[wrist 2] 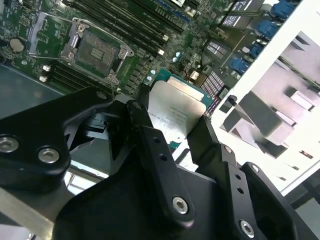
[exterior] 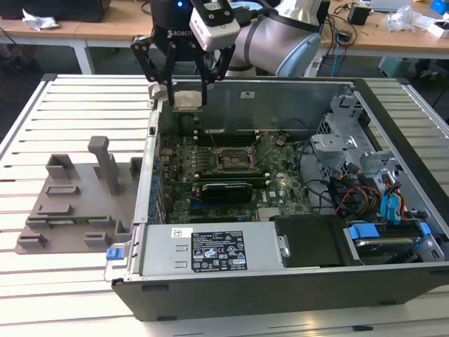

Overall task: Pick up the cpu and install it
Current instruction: 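Pick up the cpu and move it towards the insertion slot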

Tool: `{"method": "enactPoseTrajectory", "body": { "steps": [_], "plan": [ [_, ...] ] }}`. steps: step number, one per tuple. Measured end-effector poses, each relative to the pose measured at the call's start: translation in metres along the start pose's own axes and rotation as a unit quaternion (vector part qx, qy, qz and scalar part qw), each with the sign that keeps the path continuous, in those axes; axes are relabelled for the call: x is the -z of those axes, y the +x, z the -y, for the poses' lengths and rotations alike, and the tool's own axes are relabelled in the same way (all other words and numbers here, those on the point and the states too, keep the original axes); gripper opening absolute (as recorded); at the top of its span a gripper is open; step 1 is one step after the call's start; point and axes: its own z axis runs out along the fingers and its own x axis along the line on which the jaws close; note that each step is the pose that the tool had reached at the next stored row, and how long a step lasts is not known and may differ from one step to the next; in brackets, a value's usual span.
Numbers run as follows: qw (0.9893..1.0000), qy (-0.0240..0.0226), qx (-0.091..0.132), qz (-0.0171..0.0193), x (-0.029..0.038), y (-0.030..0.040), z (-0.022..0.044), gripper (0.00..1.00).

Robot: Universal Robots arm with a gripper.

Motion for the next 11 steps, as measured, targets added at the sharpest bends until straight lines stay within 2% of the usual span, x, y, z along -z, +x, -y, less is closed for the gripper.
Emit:
{"method": "enactPoseTrajectory", "body": {
  "steps": [11],
  "plan": [
    [1.0,0.0,0.0,0.0,-0.0034,-0.0001,-0.0001,0.55]
  ]
}}
